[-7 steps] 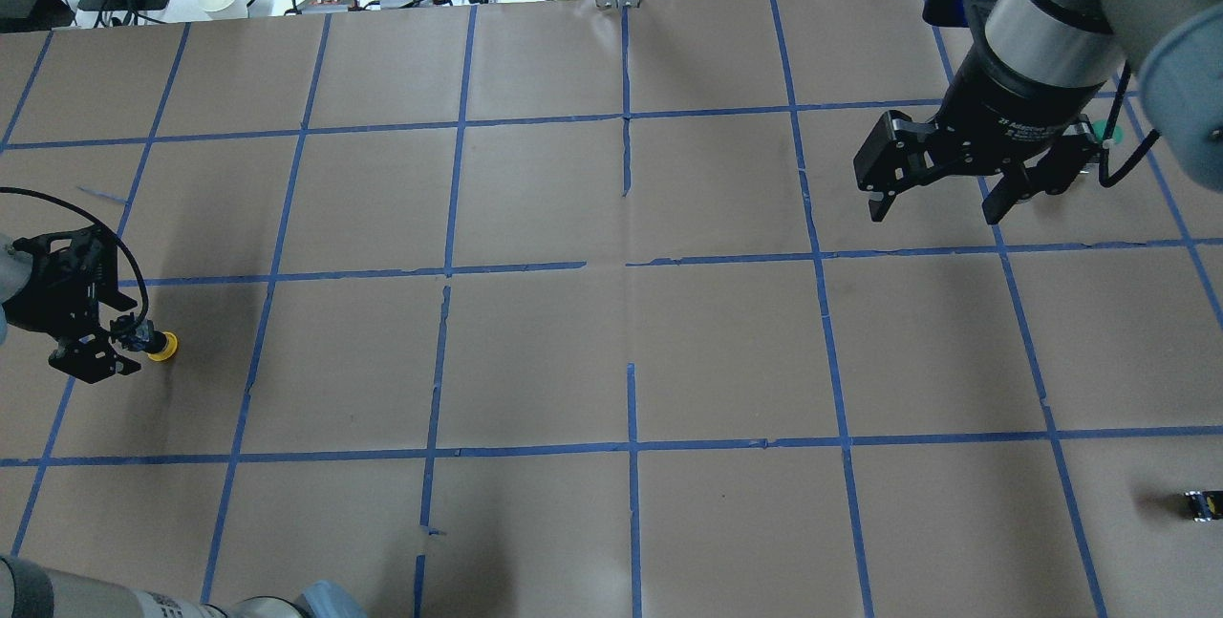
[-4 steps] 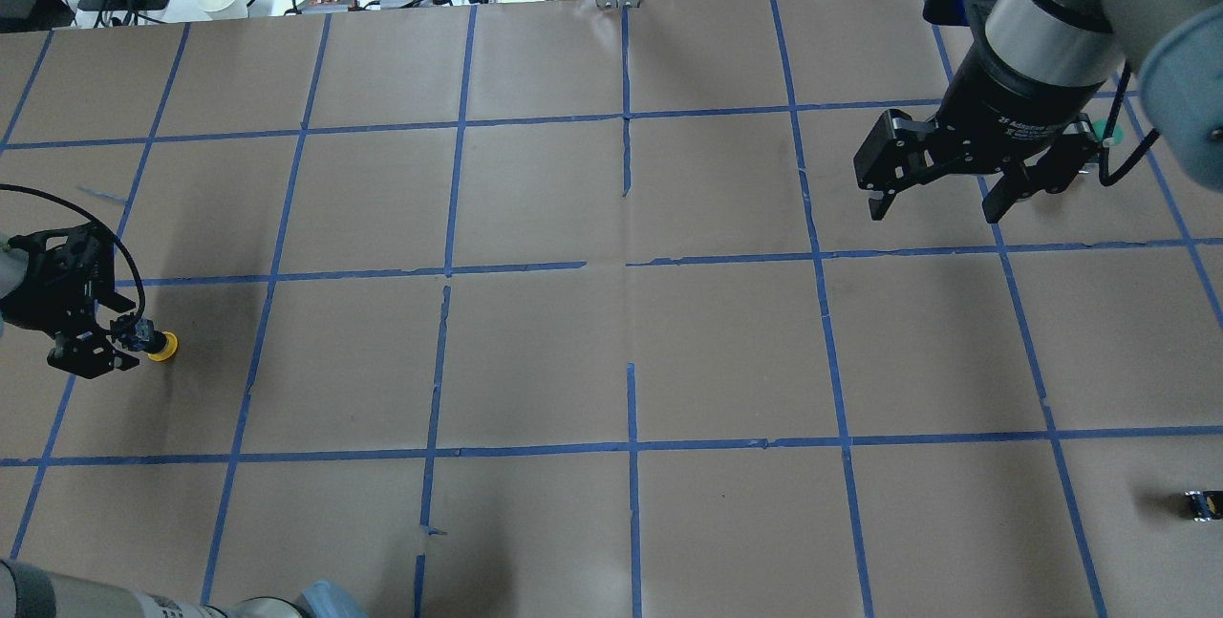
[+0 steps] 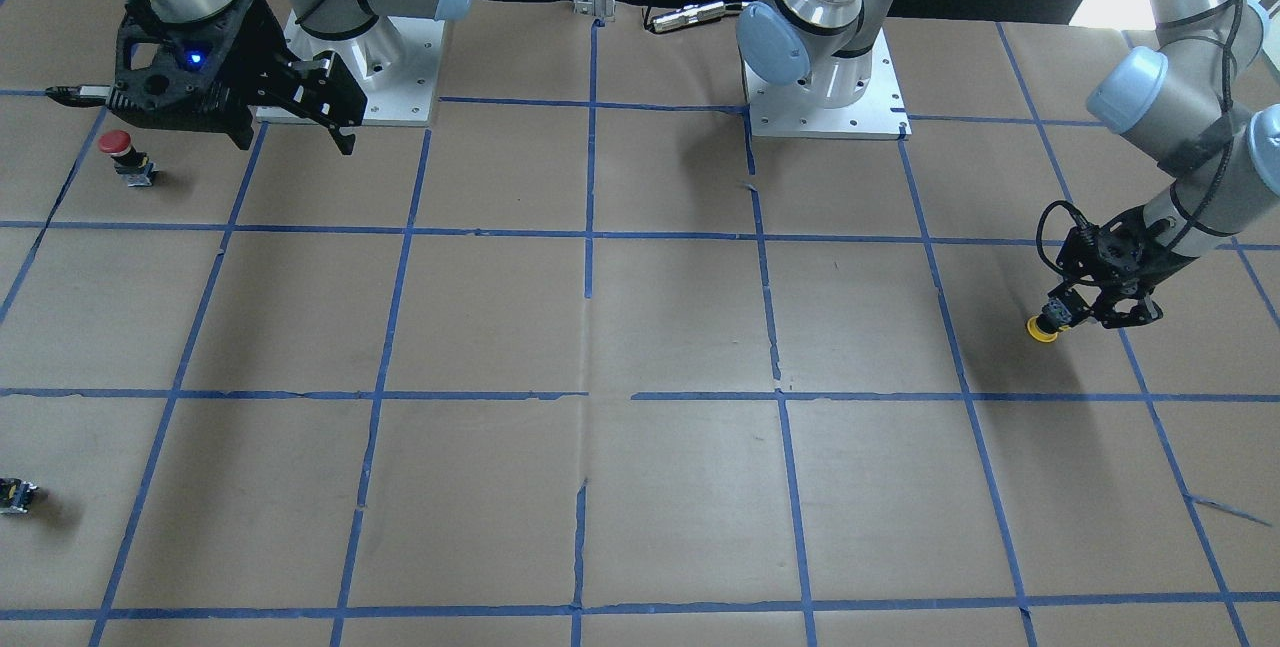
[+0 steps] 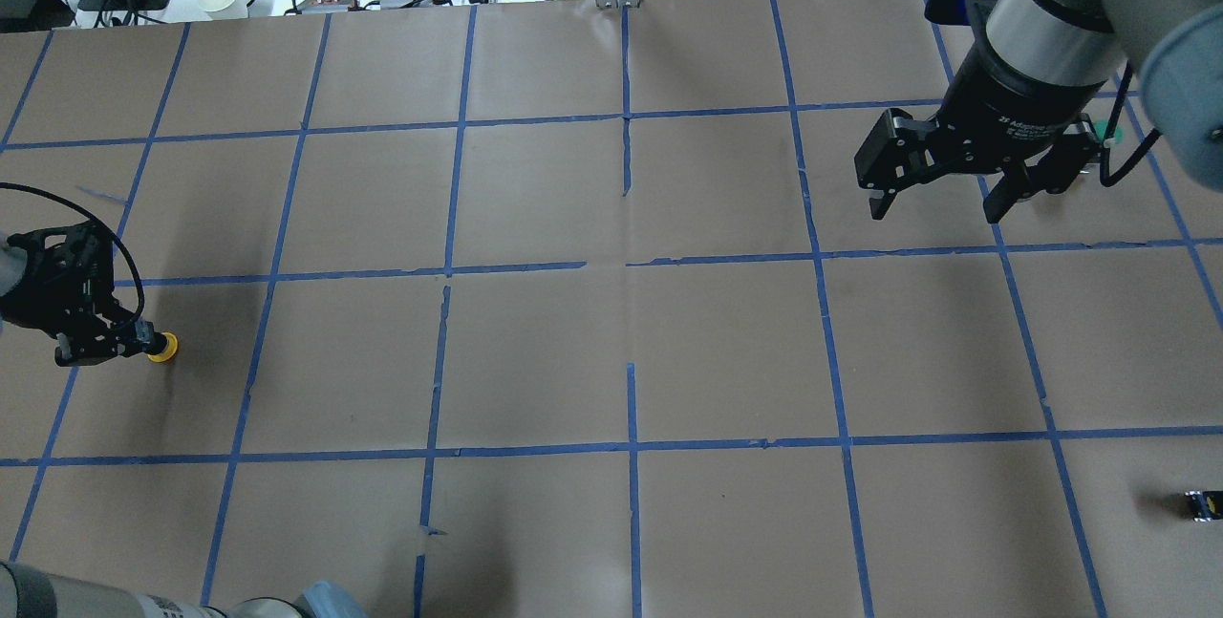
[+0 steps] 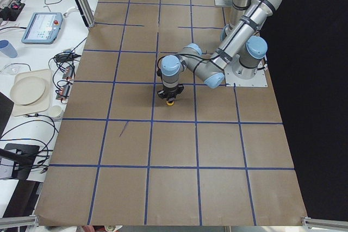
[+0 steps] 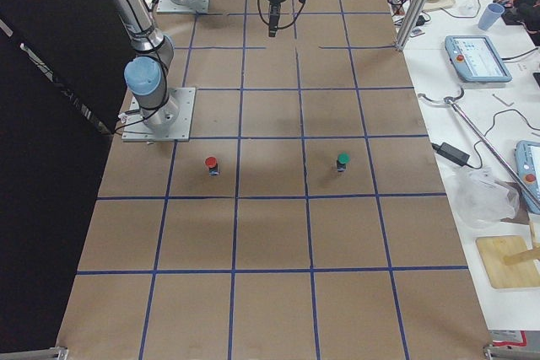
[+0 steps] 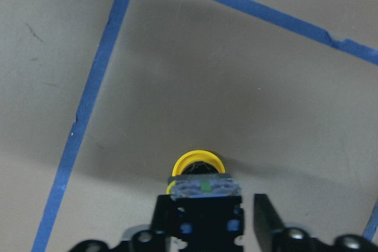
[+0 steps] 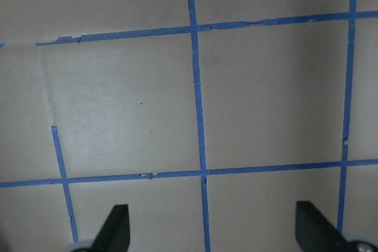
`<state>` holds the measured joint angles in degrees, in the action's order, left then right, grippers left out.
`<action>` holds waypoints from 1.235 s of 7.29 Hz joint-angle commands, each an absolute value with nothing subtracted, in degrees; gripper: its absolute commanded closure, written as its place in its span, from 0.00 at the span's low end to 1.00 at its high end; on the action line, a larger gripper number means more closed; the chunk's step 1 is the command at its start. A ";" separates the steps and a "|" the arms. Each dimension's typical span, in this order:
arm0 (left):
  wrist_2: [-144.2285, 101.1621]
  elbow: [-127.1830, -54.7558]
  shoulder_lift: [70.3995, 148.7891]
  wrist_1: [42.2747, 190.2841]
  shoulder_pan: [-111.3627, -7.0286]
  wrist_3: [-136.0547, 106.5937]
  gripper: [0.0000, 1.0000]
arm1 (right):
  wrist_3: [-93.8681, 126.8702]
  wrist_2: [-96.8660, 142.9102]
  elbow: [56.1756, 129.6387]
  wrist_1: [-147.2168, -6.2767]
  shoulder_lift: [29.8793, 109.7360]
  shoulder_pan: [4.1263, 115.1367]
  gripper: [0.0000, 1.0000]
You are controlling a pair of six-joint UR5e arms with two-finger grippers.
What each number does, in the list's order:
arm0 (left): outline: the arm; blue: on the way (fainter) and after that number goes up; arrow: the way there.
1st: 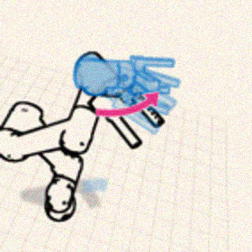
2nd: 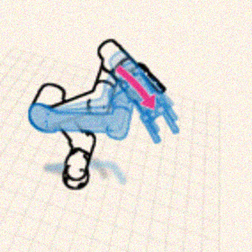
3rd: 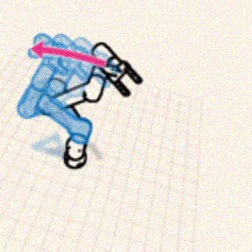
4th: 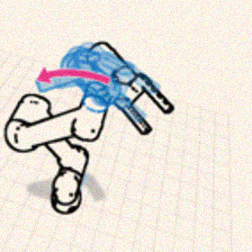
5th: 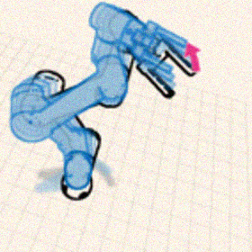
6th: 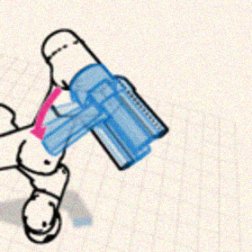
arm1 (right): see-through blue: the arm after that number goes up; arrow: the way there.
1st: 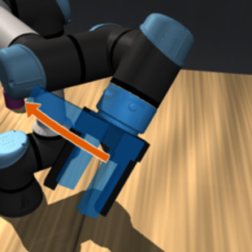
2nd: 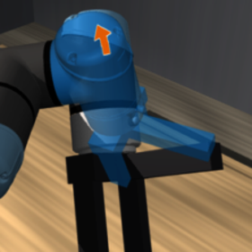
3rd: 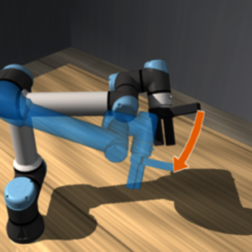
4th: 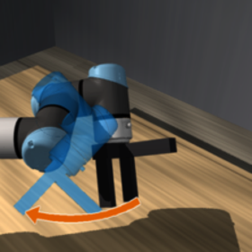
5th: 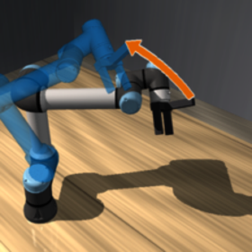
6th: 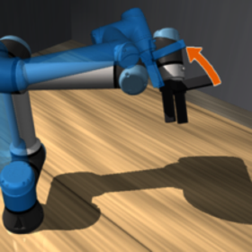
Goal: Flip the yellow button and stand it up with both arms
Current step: 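Lower the left gripper and close it on the yellow button's base, then lift the yellow button with the left gripper while the right gripper approaches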
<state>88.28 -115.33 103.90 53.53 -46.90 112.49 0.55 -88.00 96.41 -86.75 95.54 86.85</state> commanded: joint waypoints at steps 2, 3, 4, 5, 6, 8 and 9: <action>85.63 -115.14 99.35 58.41 -47.63 110.14 0.94 | 0.26 -87.36 95.63 -85.96 95.71 86.66 0.00; 81.26 -115.22 96.36 64.97 -47.72 106.56 0.94 | 0.26 -87.10 95.63 -85.96 95.80 86.83 0.00; 77.12 -115.57 94.59 70.61 -48.07 102.78 0.94 | 3.40 -83.88 95.62 -86.04 95.45 86.75 0.00; 72.29 -115.14 93.61 75.88 -50.69 96.57 0.94 | 11.61 -83.15 95.28 -85.70 95.54 86.40 0.00; 66.76 -115.14 92.39 81.59 -53.76 90.15 0.94 | 18.48 -79.75 94.32 -85.00 95.45 85.61 0.00; 52.02 -115.22 91.15 90.14 -58.60 77.40 0.94 | 26.26 -68.08 92.81 -79.30 95.27 80.97 0.00; 44.81 -115.22 91.06 93.22 -62.19 71.69 0.94 | 26.45 -60.89 92.81 -75.36 95.19 78.08 0.00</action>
